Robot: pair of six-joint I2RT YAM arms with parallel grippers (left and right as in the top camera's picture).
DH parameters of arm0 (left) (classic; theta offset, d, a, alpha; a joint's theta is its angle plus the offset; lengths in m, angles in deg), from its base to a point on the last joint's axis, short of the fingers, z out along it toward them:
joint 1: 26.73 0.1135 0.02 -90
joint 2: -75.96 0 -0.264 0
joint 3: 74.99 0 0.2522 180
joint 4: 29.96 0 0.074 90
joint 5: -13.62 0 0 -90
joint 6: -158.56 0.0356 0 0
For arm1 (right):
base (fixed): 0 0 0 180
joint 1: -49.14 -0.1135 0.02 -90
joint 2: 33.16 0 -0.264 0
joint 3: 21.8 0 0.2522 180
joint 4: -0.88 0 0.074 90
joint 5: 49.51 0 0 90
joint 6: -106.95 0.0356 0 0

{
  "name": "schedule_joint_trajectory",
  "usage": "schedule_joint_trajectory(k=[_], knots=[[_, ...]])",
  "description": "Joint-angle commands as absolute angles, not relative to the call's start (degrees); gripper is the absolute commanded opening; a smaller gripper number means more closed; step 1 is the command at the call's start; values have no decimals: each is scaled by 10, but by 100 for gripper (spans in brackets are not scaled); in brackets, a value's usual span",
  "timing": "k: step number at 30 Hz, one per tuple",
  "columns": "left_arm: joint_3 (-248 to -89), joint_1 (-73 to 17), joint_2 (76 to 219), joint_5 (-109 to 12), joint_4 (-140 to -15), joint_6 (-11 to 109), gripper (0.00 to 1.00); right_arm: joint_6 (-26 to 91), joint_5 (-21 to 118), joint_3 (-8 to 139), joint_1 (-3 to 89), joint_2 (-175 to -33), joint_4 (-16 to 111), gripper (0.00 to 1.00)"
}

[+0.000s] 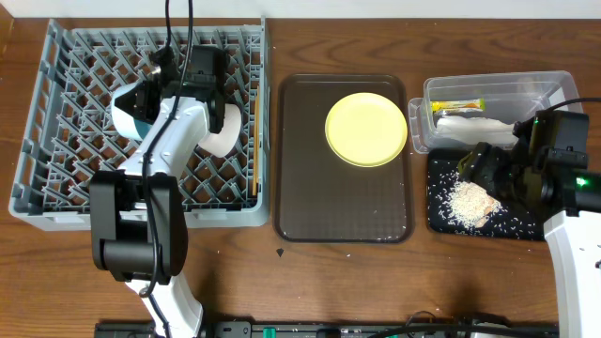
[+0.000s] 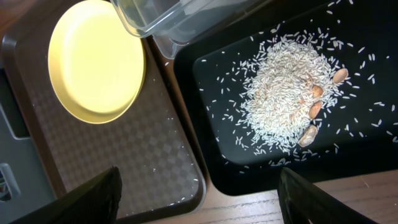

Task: Sort waste into correct bins and load items into the dishwasher
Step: 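Lower the light-blue bowl into the rack and open the left gripper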

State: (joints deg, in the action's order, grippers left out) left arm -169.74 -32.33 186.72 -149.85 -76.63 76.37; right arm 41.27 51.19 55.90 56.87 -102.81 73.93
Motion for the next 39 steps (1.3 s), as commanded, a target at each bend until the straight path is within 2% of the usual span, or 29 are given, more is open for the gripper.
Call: schedule_joint_trajectory(k=[1,6,7,10,18,23,26,30,33,37,38,39], knots=[[-1677,-324,1872,-1504,-768,762,8,405,510,556,573,-1028,739,78],[-1631,-324,1872,-1503,-759,738,8,404,510,556,573,-1028,738,78],[-1630,-327,1872,-1504,-759,739,11,405,511,556,573,-1028,738,78],[-1630,-340,1865,-1506,-759,739,31,404,511,556,573,-1028,738,79],[-1630,-421,1822,-1494,-748,739,44,405,510,556,573,-1028,737,79],[-1630,-477,1764,-1434,-749,739,58,404,510,556,573,-1028,738,79],[-1630,-511,1718,-1353,-751,739,62,405,510,556,573,-1028,738,79],[-1630,-549,1651,-1141,-776,700,62,405,510,556,573,-1028,740,79],[-1630,-552,1621,-1041,-801,654,62,405,510,556,573,-1028,743,79],[-1630,-548,1598,-1029,-842,631,60,405,510,556,573,-1028,742,79],[-1630,-537,1597,-1029,-854,625,43,405,510,556,573,-1028,743,79],[-1630,-524,1599,-1029,-864,601,35,405,510,556,573,-1028,743,79]])
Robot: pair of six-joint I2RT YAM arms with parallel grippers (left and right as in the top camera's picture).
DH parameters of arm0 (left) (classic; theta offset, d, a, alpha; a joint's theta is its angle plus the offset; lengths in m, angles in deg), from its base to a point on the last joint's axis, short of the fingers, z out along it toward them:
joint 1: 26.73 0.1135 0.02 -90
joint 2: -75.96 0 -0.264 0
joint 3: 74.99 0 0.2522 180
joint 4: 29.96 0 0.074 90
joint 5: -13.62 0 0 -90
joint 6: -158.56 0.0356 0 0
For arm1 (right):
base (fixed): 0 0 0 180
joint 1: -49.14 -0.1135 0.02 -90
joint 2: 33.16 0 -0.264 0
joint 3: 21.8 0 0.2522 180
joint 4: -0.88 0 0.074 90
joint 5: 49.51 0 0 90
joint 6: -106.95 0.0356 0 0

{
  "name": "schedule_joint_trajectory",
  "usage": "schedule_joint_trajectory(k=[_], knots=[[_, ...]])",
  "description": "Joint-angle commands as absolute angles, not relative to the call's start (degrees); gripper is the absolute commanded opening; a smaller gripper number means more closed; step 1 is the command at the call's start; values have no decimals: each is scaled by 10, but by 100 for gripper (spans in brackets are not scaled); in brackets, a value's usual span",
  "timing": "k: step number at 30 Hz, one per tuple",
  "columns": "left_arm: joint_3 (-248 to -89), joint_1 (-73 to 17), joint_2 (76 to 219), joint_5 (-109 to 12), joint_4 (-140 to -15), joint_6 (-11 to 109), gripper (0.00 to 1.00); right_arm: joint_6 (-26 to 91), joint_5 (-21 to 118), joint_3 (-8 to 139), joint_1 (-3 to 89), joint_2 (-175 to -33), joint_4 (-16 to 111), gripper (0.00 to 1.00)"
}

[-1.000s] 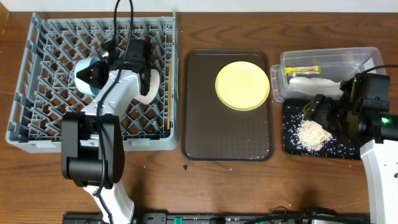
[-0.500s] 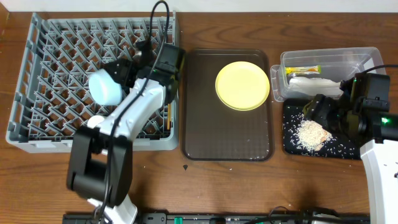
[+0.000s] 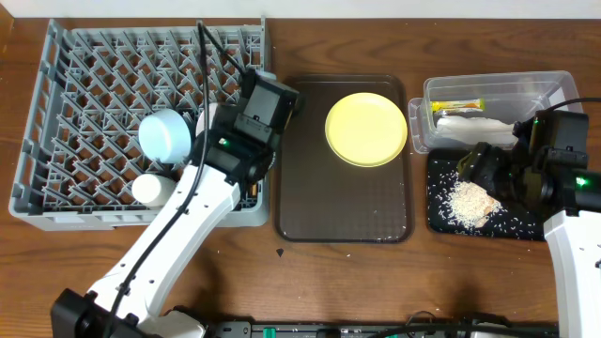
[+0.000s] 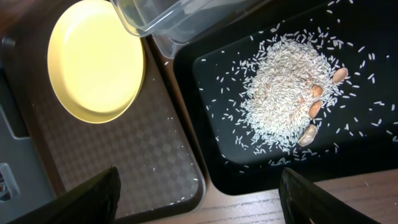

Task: Sort waste into correct bins and load items into the dishwasher
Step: 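Lower the light-blue bowl into the rack and open the left gripper, then reach the right gripper to the yellow plate and grasp its rim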

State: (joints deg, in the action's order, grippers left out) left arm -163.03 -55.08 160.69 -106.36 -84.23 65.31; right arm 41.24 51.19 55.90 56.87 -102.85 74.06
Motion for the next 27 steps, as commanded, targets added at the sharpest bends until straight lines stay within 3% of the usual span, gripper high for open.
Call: schedule_joint_trajectory(k=[1,2,7,11,19,27], knots=[[-1630,-503,1604,-1029,-886,544,19,405,511,556,573,-1028,743,79],[-1630,-486,1608,-1029,-906,494,8,405,511,556,573,-1028,743,79],[-1618,-400,1630,-1027,-957,351,8,405,510,556,573,-1028,747,79],[-1612,-335,1670,-945,-942,359,8,405,511,556,573,-1028,747,79],[-1612,-301,1751,-936,-931,359,8,405,511,556,573,-1028,745,79],[-1612,-254,1759,-981,-872,452,8,405,511,556,573,-1028,745,79]])
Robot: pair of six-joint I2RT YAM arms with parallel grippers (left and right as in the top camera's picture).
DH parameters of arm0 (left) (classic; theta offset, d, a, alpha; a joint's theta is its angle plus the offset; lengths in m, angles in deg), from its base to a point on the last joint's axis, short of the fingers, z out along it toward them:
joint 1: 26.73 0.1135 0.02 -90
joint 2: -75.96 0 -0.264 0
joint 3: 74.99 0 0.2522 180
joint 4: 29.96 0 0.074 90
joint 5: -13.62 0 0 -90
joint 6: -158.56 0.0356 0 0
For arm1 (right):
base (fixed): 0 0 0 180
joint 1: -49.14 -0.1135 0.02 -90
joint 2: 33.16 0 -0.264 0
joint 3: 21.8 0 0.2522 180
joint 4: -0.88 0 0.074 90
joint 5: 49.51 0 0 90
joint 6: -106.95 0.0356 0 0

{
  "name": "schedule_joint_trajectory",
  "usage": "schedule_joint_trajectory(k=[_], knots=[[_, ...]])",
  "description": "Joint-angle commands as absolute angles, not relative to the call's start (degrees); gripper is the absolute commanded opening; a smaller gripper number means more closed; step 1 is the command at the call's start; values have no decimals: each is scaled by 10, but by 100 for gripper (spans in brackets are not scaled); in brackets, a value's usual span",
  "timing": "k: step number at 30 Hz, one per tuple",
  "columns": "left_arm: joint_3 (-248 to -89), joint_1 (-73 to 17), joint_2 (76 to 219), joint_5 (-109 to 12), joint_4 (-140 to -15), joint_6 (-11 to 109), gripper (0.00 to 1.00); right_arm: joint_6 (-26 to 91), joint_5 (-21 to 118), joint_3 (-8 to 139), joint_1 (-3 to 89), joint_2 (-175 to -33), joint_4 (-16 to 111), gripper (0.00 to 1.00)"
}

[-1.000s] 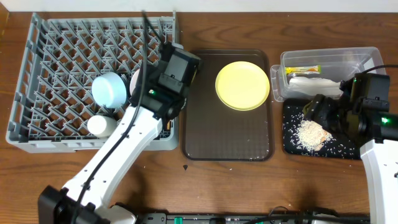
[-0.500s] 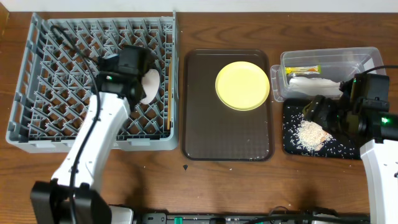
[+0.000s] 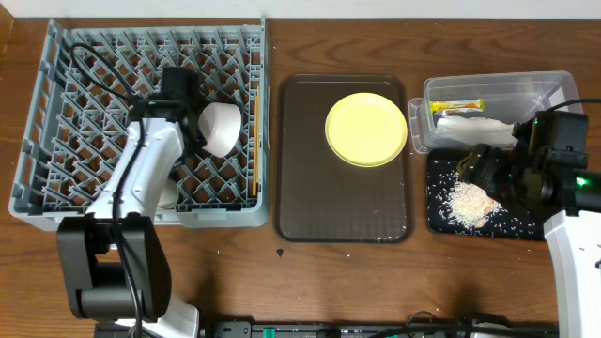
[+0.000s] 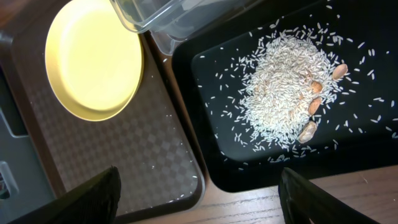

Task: Sort waste into correct bins and load items into the dishwasher
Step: 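Reach the right gripper to the yellow plate and grasp its rim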

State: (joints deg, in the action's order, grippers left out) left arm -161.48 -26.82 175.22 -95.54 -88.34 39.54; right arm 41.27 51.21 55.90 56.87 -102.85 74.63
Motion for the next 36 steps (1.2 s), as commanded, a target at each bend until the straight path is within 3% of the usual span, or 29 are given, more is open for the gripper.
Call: schedule_joint_trajectory(k=[1,7,11,17,22,26,32,33,36], knots=[[-1615,-252,1759,-981,-871,471,8,405,511,556,573,-1028,744,79],[-1637,-256,1743,-978,-875,482,9,405,510,556,573,-1028,743,79],[-1638,-275,1665,-918,-886,482,24,405,511,556,573,-1028,743,79],[-1638,-351,1537,-880,-884,482,30,405,516,556,573,-1028,740,79],[-1638,-450,1536,-746,-864,537,47,354,553,556,531,-1028,726,77],[-1638,-504,1564,-743,-838,537,58,328,570,556,446,-1033,723,70],[-1638,-520,1579,-742,-827,535,59,521,495,553,345,-1075,717,63],[-1638,-520,1579,-742,-831,535,62,600,441,547,317,-1096,705,62],[-1638,-520,1579,-742,-845,535,63,663,398,531,276,-1138,644,61]])
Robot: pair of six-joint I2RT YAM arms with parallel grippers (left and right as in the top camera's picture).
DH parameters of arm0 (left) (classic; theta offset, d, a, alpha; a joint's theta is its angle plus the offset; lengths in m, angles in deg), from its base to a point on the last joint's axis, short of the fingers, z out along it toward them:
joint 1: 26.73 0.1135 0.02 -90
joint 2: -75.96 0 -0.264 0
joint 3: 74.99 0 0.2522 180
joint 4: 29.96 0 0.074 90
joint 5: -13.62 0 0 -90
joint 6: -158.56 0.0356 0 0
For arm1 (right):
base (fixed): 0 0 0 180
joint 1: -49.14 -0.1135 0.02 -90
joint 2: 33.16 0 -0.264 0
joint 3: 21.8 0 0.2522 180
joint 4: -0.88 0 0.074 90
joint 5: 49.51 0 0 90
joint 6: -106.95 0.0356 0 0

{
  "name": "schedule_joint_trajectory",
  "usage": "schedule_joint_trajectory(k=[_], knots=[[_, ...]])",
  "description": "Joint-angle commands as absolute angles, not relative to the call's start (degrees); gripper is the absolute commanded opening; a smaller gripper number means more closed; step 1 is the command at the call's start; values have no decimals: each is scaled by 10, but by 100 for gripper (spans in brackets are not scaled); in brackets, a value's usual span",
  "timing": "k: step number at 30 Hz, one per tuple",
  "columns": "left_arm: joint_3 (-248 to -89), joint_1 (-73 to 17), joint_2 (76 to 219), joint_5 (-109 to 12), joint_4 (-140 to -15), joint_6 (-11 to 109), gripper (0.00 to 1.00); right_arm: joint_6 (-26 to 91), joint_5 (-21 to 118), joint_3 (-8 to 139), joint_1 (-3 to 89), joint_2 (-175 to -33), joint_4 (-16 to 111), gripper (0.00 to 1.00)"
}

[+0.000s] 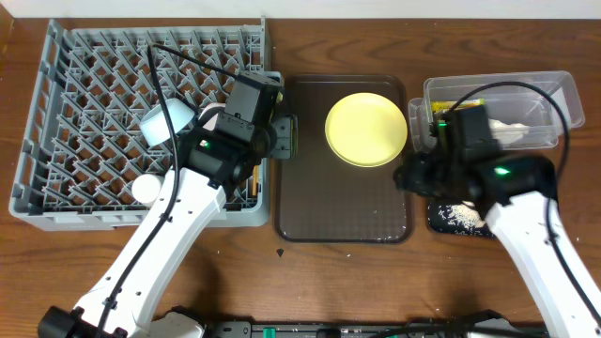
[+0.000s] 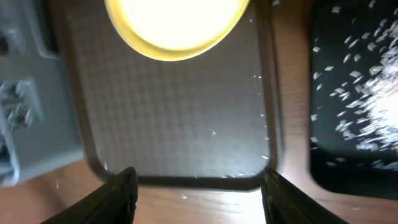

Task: Sort waste into correct bins and load items into the dishwasher
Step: 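Reach the right gripper to the yellow plate and grasp its rim, then lift the yellow plate and hand it to the left gripper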

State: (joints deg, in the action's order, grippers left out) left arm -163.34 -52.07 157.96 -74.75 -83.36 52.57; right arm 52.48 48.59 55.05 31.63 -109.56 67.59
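Note:
A yellow plate lies at the back of the brown tray; in the right wrist view the plate is at the top. My right gripper hangs open and empty over the tray's front right part, seen from overhead as the right gripper. The left gripper is at the grey dish rack's right edge, beside the tray; its jaws are not visible. A pale cup and a small white round item sit in the rack.
The black tray with scattered rice lies right of the brown tray, partly under my right arm. A clear bin holding wrappers stands at the back right. Bare wood runs along the table's front.
My right arm has moved left, from over the black rice tray to over the brown tray's right side. The left gripper has gone from the rack's middle to its right edge.
The right gripper stayed open above the rice tray through all earlier moments and is now over the brown tray. The left arm was over the rack with a cup, then at the rack's right edge, then back over the rack, and now at the right edge.

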Motion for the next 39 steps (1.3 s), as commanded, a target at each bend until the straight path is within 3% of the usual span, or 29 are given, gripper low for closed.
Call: schedule_joint_trajectory(k=[1,10,13,14,18,19,29,33,35,39], knots=[[-1638,-520,1579,-742,-854,535,63,673,391,524,262,-1158,614,61],[-1638,-520,1579,-742,-920,535,64,814,373,519,240,-1358,418,63],[-1638,-520,1579,-742,-923,535,64,830,378,519,239,-1396,403,57],[-1638,-520,1579,-742,-924,535,64,829,380,519,239,-1407,401,54],[-1638,-520,1579,-742,-923,535,64,819,418,519,239,-1438,419,8],[-1638,-520,1579,-742,-923,535,64,808,429,519,240,-1438,422,2],[-1638,-520,1579,-742,-923,535,66,636,455,519,292,-1326,473,1],[-1638,-518,1578,-727,-921,524,76,510,501,519,353,-1241,475,1],[-1638,-502,1578,-623,-900,523,80,402,593,519,414,-1176,474,1],[-1638,-464,1578,-439,-850,520,81,313,729,519,465,-1128,475,1]])
